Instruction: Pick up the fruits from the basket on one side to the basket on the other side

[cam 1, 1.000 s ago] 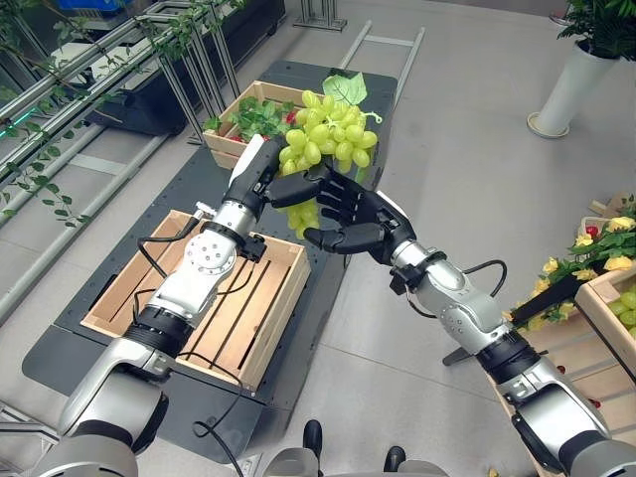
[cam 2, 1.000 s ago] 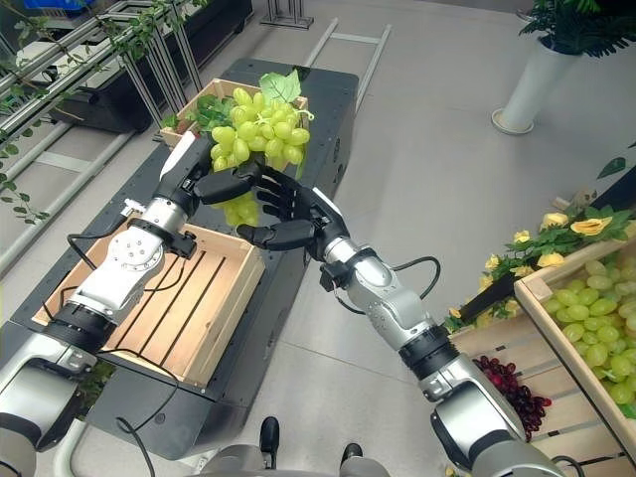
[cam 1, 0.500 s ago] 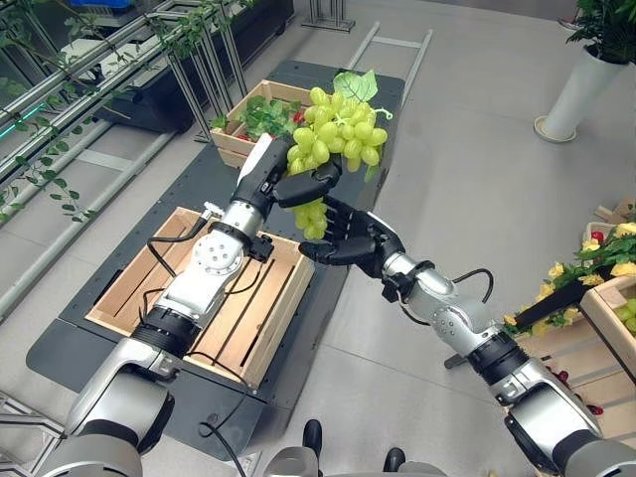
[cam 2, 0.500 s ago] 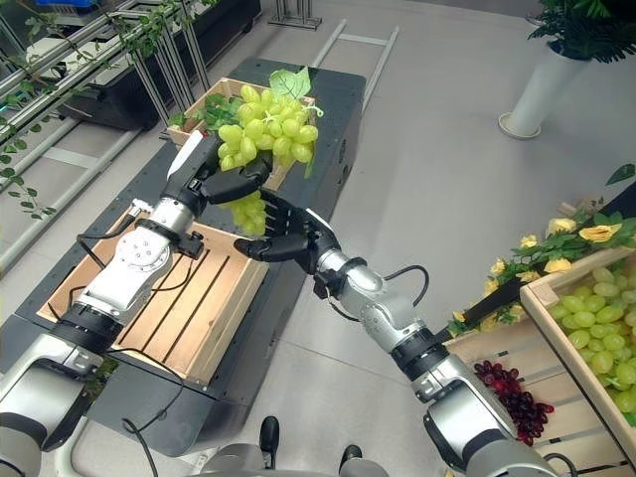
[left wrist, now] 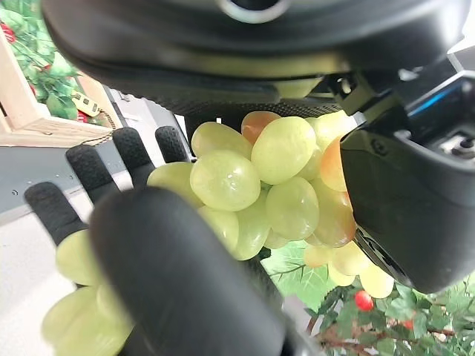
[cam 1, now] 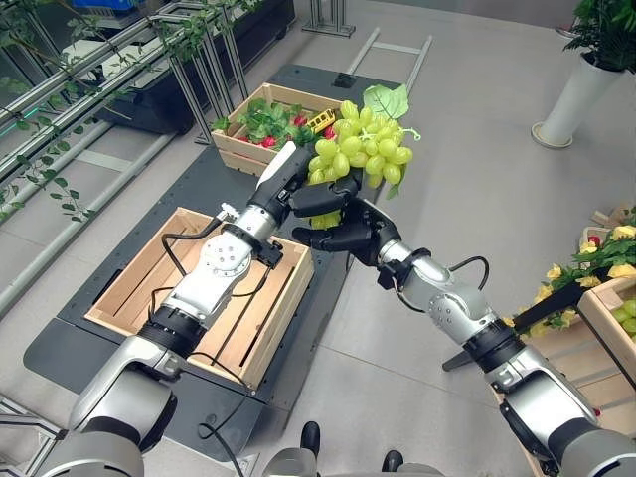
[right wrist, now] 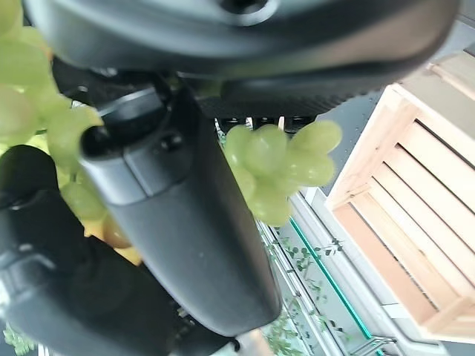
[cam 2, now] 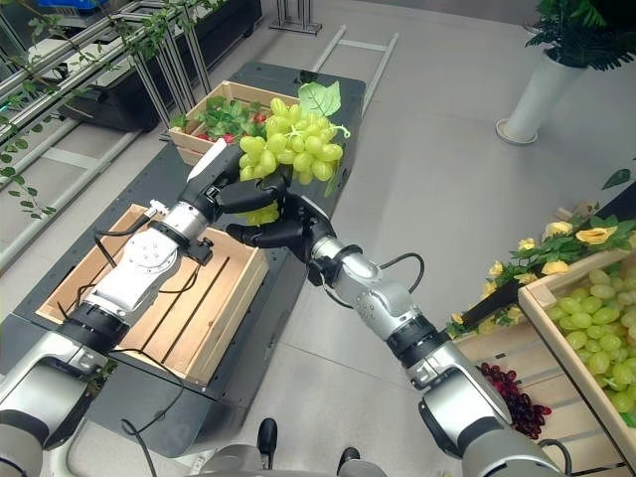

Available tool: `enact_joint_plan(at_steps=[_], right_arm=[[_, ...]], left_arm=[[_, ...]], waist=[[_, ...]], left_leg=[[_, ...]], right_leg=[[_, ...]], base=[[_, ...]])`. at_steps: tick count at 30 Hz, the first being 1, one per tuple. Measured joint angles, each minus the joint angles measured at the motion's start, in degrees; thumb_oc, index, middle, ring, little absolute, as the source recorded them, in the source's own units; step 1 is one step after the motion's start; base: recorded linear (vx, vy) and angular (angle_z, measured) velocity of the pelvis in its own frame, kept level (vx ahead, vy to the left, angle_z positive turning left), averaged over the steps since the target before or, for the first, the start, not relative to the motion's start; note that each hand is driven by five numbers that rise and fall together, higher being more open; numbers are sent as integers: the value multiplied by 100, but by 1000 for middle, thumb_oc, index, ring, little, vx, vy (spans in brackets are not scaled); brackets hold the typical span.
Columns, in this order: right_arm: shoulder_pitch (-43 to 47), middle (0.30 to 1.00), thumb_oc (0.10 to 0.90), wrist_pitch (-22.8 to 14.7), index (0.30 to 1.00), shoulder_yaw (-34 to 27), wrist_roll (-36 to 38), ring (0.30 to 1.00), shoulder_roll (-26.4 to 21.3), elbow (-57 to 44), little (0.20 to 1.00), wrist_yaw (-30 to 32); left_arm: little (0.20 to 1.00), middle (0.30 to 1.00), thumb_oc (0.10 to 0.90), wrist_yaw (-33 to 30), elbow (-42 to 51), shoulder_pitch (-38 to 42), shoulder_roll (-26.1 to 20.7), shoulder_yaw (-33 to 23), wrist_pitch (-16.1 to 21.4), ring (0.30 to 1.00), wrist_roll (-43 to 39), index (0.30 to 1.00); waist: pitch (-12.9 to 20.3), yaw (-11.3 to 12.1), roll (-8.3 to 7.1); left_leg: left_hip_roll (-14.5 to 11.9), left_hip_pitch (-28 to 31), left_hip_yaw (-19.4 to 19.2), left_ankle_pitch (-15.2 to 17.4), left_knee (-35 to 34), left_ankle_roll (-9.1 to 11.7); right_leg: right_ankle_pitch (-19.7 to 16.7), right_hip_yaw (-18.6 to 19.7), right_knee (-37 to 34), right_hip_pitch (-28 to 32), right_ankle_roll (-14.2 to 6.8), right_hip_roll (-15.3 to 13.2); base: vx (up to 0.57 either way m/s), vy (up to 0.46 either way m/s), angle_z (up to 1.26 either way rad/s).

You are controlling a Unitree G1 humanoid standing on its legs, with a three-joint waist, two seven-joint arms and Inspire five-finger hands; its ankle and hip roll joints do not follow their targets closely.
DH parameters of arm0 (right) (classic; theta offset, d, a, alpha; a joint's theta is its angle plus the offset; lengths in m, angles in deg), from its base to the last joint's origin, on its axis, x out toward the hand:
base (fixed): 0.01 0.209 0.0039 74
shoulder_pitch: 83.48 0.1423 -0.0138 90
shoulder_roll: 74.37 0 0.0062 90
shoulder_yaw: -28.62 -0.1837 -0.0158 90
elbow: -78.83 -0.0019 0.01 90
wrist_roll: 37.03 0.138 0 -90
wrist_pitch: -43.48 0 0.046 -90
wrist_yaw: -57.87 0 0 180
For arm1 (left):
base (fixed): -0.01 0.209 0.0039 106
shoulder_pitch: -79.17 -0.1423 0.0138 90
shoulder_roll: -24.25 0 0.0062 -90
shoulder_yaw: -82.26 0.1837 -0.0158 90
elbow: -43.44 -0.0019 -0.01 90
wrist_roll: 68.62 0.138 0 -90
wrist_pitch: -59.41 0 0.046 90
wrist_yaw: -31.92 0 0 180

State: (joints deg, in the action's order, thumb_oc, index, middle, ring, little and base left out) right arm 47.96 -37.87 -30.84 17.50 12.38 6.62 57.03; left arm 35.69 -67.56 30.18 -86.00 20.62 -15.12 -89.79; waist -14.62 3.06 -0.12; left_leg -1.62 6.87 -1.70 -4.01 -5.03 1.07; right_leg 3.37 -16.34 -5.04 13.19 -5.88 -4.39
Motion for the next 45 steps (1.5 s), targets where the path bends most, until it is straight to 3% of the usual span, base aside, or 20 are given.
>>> enact_joint_plan(at_steps=[9, 10, 11, 12, 19, 22, 23, 25, 26, 27, 28, 38, 45], right_arm=[[119, 900, 800, 115, 900, -1, 60, 900, -87, 0, 900, 83], [119, 585, 590, 133, 585, 0, 82, 585, -83, 5, 585, 83], [119, 585, 590, 143, 585, -1, 191, 585, -81, 14, 585, 83], [119, 300, 400, 149, 300, -1, 336, 300, -68, 34, 300, 83], [119, 300, 400, 149, 300, 4, 679, 300, 13, 444, 300, 84], [120, 300, 400, 149, 300, -12, 688, 300, 16, 501, 300, 139], [120, 300, 400, 148, 300, -39, 688, 300, 13, 502, 300, 197], [121, 300, 400, 148, 300, -53, 691, 300, 13, 503, 300, 218], [120, 300, 400, 148, 300, -54, 694, 300, 13, 503, 300, 218], [120, 300, 400, 148, 300, -54, 695, 300, 14, 504, 300, 218], [120, 300, 400, 147, 300, -55, 695, 300, 6, 504, 300, 218], [122, 300, 400, 127, 300, -100, 694, 300, -20, 510, 300, 279], [123, 300, 400, 122, 300, -81, 714, 300, 37, 499, 300, 268]], left_arm=[[300, 300, 400, 229, -86, 40, -3, 41, 22, 300, 0, 300], [300, 300, 400, 249, -117, 40, -2, 42, 41, 300, -1, 300], [300, 300, 400, 260, -123, 40, -1, 42, 44, 300, -1, 300], [300, 300, 400, 270, -141, 42, 0, 42, 58, 300, -1, 300], [300, 300, 400, 243, -171, 52, 170, 146, 78, 300, -1, 300], [300, 300, 400, 222, -142, 54, 193, 229, 284, 300, 0, 300], [418, 418, 478, 220, -112, 54, 209, 257, 367, 418, 1, 418], [484, 484, 522, 198, -77, 56, 211, 272, 411, 484, 3, 484], [568, 568, 579, 195, -79, 59, 212, 272, 412, 568, 3, 568], [818, 818, 745, 195, -78, 59, 218, 274, 413, 818, 3, 818], [900, 900, 800, 195, -78, 59, 225, 276, 412, 900, 2, 900], [900, 900, 800, -58, -31, 59, 410, 278, 509, 900, 3, 900], [900, 900, 800, -735, -427, 59, 402, 216, 490, 900, 13, 900]], waist=[[4, 10, -1], [4, 9, -1], [4, 9, -1], [5, 9, 0], [6, 79, 0], [6, 101, 0], [6, 106, 0], [6, 104, 0], [7, 99, 1], [7, 99, 1], [7, 99, 1], [7, 121, 1], [10, 115, 5]], left_leg=[[0, 37, -1, 0, 0, 0], [0, 37, -2, 0, 0, 0], [0, 37, -2, 0, 0, 1], [0, 38, -2, 0, 0, 1], [1, 37, 1, 0, 0, 1], [1, 37, 2, 0, 0, 0], [2, 37, 2, 0, 0, 1], [3, 38, 2, 0, 0, 1], [2, 39, 2, 0, 0, 0], [2, 39, 2, 0, 0, 1], [2, 39, 2, 0, 0, 1], [3, 37, 6, 0, 0, 1], [0, 36, 6, -1, 0, 2]], right_leg=[[0, 8, 0, 32, 0, 0], [0, 10, 0, 32, 0, 0], [0, 10, 0, 32, 0, 0], [0, 10, 0, 32, 0, 0], [0, 7, 0, 35, 0, 0], [0, 7, 0, 35, 0, 0], [0, 6, 0, 36, 0, -1], [0, 7, 0, 37, 0, -1], [0, 7, 0, 37, 0, -1], [0, 7, 0, 37, 0, -1], [0, 7, 0, 37, 0, 0], [0, 4, 0, 39, 0, 0], [0, 4, 0, 38, 0, 2]], base=[[0, 0, 0], [0, 0, 0], [0, 0, 0], [0, 0, 0], [0, 0, 0], [0, 0, 0], [0, 0, 0], [0, 0, 0], [0, 0, 0], [0, 0, 0], [0, 0, 0], [0, 0, 0], [0, 0, 0]])
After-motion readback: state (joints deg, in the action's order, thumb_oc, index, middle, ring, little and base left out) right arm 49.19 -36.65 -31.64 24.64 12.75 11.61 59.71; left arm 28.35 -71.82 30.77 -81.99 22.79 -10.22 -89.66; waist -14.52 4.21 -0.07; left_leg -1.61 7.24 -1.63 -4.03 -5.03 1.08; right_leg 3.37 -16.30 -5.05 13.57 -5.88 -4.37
